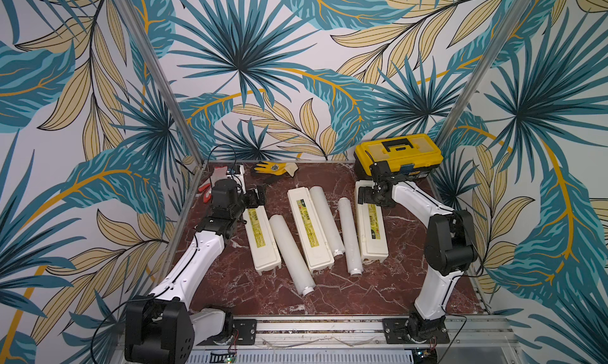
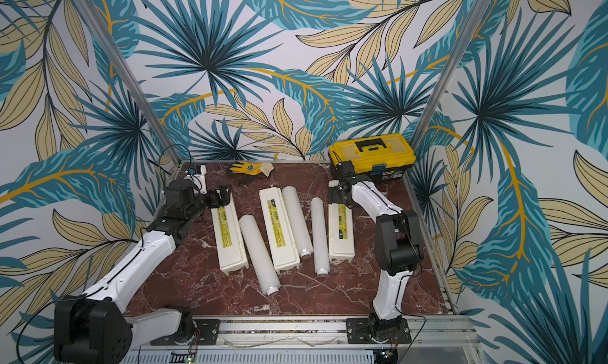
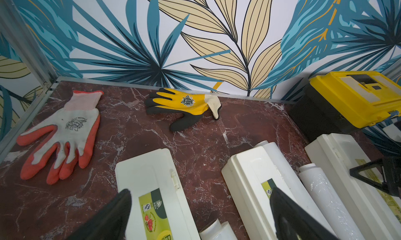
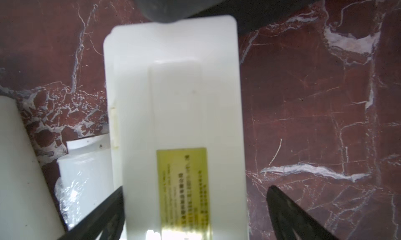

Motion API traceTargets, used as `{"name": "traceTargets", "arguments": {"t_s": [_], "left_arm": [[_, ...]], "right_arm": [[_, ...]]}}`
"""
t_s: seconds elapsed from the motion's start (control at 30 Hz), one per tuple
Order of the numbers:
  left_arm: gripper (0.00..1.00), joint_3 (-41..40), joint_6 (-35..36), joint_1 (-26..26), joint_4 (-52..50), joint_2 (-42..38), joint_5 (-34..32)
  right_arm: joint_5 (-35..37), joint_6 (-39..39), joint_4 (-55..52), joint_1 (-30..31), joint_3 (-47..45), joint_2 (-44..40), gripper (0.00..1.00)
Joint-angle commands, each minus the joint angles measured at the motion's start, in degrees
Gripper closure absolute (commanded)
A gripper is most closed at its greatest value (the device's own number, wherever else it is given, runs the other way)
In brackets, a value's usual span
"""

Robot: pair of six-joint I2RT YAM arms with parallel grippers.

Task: Put plastic wrap rolls into dispensers
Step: Pick up the plastic wrap cutting box from the center of the board.

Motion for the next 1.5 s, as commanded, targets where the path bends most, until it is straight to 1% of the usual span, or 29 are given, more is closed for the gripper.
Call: {"name": "traceTargets", "arguments": {"t_s": [0.0, 0.1, 0.2, 0.3, 0.4, 0.47, 0.5, 0.57, 0.67, 0.87, 0.97, 1.17, 1.2, 1.3, 1.37, 1.47], "left_arm": [[0.00, 1.6, 0.9, 0.0, -0.8, 0.9, 0.9], [0.00, 1.9, 0.8, -0.1, -0.7, 2.0, 1.4], [0.00, 2.2, 0.6, -0.1, -0.8, 3.0, 2.0], [0.00, 2.4, 0.6, -0.1, -0.8, 3.6, 2.2], [0.00, 2.4, 0.7, -0.1, -0.7, 3.9, 2.3], [0.00, 2.5, 0.7, -0.1, -0.7, 3.9, 2.5], [0.00, 2.5, 0.7, -0.1, -0.7, 3.9, 2.7], [0.00, 2.6, 0.6, -0.1, -0.8, 3.9, 3.2], [0.00, 3.0, 0.0, -0.1, -0.8, 4.2, 3.3], [0.00, 3.9, -1.1, -0.4, -0.7, 5.1, 3.9], [0.00, 3.8, -1.2, -0.7, -0.8, 4.9, 3.9], [0.00, 3.5, -1.8, -1.1, -0.8, 4.8, 3.9], [0.00, 3.6, -2.0, -1.1, -0.8, 5.0, 4.0], [0.00, 4.7, -3.0, -1.5, -0.8, 6.0, 5.5], [0.00, 5.9, -4.1, -1.8, -0.8, 6.9, 7.7], [0.00, 8.5, -6.6, -2.6, -0.8, 8.8, 12.5]], "right_arm": [[-3.9, -3.5, -2.8, 0.2, -0.7, 2.3, 0.01], [-5.7, -5.7, -3.0, 0.2, -0.8, 2.7, 0.01], [-7.1, -10.0, -4.9, 0.2, -0.8, 2.6, 0.01], [-8.8, -15.5, -8.0, 0.2, -1.8, 1.9, 0.05], [-7.9, -19.4, -11.1, 0.0, -2.9, 0.9, 0.10], [-8.4, -21.5, -12.2, -0.1, -4.1, -0.7, 0.10], [-8.7, -22.3, -12.4, -0.3, -4.7, -1.5, 0.08], [-7.5, -22.6, -12.4, -0.5, -5.1, -2.9, 0.01], [-6.7, -22.2, -12.7, -0.7, -2.8, -2.3, 0.01], [-6.3, -19.8, -15.6, -0.6, 5.2, 4.7, 0.01], [-5.5, -19.1, -15.6, -0.6, 5.8, 6.0, 0.01], [-4.3, -17.3, -13.2, -0.6, 3.9, 6.5, 0.01], [-4.2, -17.1, -12.7, -0.6, 3.6, 6.3, 0.01], [-5.3, -17.7, -11.9, -0.6, 3.0, 4.4, 0.10], [-6.8, -18.6, -11.9, -0.6, 2.7, 2.0, 0.15], [-8.8, -20.0, -12.7, -0.8, 2.8, -1.9, 0.19]]}}
